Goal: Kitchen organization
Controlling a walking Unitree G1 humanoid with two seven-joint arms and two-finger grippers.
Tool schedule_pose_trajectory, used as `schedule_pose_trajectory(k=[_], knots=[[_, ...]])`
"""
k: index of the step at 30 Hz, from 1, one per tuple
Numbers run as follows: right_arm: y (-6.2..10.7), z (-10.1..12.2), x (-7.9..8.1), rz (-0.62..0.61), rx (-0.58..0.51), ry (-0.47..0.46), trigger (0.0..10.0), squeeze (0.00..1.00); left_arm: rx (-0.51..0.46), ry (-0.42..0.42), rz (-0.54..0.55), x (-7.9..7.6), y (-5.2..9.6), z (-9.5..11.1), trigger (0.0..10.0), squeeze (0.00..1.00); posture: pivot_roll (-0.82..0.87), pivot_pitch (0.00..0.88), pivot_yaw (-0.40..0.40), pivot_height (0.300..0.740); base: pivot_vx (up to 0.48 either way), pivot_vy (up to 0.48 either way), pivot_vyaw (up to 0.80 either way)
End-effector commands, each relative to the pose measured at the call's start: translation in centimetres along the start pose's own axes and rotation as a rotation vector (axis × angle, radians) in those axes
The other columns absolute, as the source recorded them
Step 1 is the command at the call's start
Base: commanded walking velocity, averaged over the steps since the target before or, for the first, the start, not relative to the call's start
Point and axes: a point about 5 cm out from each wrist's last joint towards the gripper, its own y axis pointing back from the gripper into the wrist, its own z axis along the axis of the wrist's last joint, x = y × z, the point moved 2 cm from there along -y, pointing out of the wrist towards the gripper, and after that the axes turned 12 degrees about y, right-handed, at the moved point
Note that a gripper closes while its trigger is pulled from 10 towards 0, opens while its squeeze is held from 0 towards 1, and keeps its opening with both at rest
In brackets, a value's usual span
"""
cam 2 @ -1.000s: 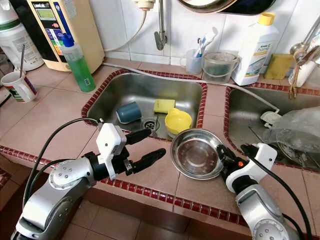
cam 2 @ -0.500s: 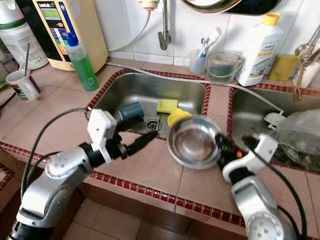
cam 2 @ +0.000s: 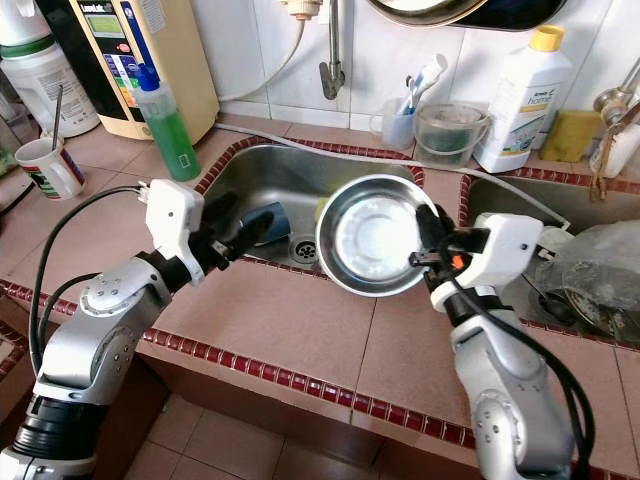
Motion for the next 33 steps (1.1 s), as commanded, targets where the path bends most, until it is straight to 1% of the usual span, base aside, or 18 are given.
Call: schedule_pose_trajectory(k=[1, 3, 7, 8, 14, 19, 24, 29, 33], knots=[[0.0, 0.7, 0.7, 0.015, -0.044, 0.05, 10.0, 0.0, 0.013, 0.021, 0.03, 0.6, 0.0, -0.2, 10.0, 0.0, -0.12, 0.054, 0.048, 0.74, 0.0, 0.0, 0.0], [-0.1, 0.6, 1.4, 0.047, -0.051, 0.046, 10.0, 0.0, 0.023, 0.029, 0.049, 0.9, -0.1, -0.6, 10.0, 0.0, -0.12, 0.054, 0.049, 0.74, 0.0, 0.0, 0.0], [0.0, 0.5, 2.0, 0.096, -0.056, 0.095, 10.0, 0.0, 0.023, 0.033, 0.059, 1.3, -0.2, -0.7, 10.0, 0.0, -0.12, 0.055, 0.05, 0.74, 0.0, 0.365, 0.0], [0.1, 0.4, 1.9, 0.095, -0.061, 0.114, 10.0, 0.0, 0.026, 0.034, 0.068, 1.5, -0.2, -0.7, 10.0, 0.0, -0.12, 0.055, 0.049, 0.74, 0.0, 0.371, 0.0], [0.0, 0.4, 1.7, 0.085, -0.068, 0.139, 10.0, 0.0, 0.025, 0.04, 0.079, 1.7, -0.2, -0.7, 10.0, 0.0, -0.12, 0.057, 0.047, 0.74, 0.0, 0.321, 0.0], [0.1, 0.0, 1.8, 0.084, -0.061, 0.164, 10.0, 0.0, 0.028, 0.042, 0.083, 1.6, -0.1, -0.9, 10.0, 0.0, -0.12, 0.057, 0.045, 0.74, 0.0, 0.0, 0.0], [0.0, -0.6, 1.4, 0.068, -0.027, 0.19, 10.0, 0.0, 0.021, 0.039, 0.083, 1.5, -0.1, -0.9, 10.0, 0.0, -0.12, 0.058, 0.043, 0.74, 0.0, 0.0, 0.0], [0.0, -0.9, 0.9, 0.05, -0.006, 0.201, 10.0, 0.0, 0.026, 0.041, 0.064, 1.1, -0.1, -1.0, 10.0, 0.0, -0.11, 0.057, 0.041, 0.74, 0.0, 0.0, -0.7], [-0.1, -1.1, 0.7, 0.046, -0.001, 0.212, 10.0, 0.0, 0.027, 0.044, 0.06, 1.2, -0.1, -1.0, 10.0, 0.0, -0.12, 0.056, 0.041, 0.74, 0.0, 0.0, -0.77]])
